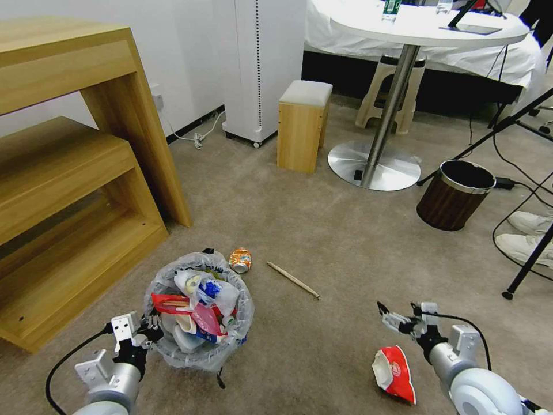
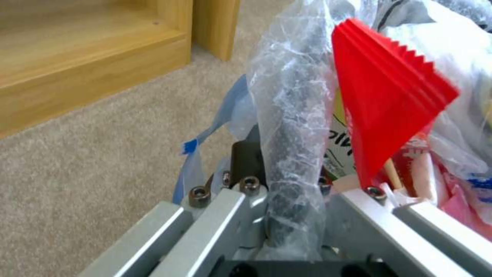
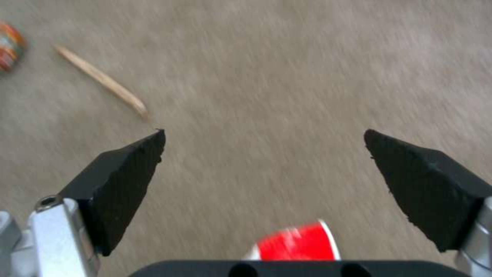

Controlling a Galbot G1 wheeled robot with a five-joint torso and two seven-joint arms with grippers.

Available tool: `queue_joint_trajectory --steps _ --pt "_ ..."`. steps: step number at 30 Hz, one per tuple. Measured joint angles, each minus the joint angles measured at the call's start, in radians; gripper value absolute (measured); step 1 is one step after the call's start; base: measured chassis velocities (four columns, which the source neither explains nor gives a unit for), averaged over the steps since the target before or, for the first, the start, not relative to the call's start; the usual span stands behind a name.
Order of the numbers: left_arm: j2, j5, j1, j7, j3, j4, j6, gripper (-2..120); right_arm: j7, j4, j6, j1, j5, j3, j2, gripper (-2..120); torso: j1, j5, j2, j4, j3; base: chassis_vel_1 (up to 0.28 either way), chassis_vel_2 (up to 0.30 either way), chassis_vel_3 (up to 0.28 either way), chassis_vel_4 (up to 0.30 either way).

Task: Pick up the trash bin and place the garbage on the floor into it.

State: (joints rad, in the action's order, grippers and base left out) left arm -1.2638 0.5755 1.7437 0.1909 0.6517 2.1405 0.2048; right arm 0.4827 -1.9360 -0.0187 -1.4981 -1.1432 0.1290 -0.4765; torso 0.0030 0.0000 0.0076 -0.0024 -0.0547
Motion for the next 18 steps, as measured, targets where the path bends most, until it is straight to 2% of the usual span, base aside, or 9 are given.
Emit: queue_joint_trajectory --steps 4,9,13,16,18 --pt "-0.007 -0.007 -0.003 -0.001 -0.008 -0.008 -0.004 1 0.046 -0.017 0.097 -0.007 -0.023 -0.004 0.017 99 0.000 -0.0001 0.000 0.0000 0.000 0.000 0.000 0.000 0.000" --pt "-0.011 -0.009 -0.005 -0.001 -0.010 -0.010 -0.006 1 0.059 -0.004 0.131 0.001 -0.026 -0.040 0.014 99 0.000 -0.0001 0.000 0.0000 0.000 0.000 0.000 0.000 0.000" --pt "-0.014 -0.009 -0.001 -0.001 -0.006 -0.009 -0.011 1 0.065 0.065 0.138 0.045 0.007 -0.121 -0.031 100 0.000 -0.0003 0.000 -0.0002 0.000 0.000 0.000 0.000 0.000" --pt "-0.020 -0.009 0.005 -0.001 -0.007 0.000 -0.011 1 0.059 0.133 0.127 0.104 0.046 -0.204 -0.099 97 0.000 0.0001 0.000 -0.0001 0.000 0.000 0.000 0.000 0.000" --pt "-0.020 -0.009 0.006 -0.001 -0.007 0.001 -0.011 1 0.059 0.145 0.125 0.115 0.052 -0.218 -0.112 96 0.000 0.0002 0.000 0.0000 0.000 0.000 0.000 0.000 0.000"
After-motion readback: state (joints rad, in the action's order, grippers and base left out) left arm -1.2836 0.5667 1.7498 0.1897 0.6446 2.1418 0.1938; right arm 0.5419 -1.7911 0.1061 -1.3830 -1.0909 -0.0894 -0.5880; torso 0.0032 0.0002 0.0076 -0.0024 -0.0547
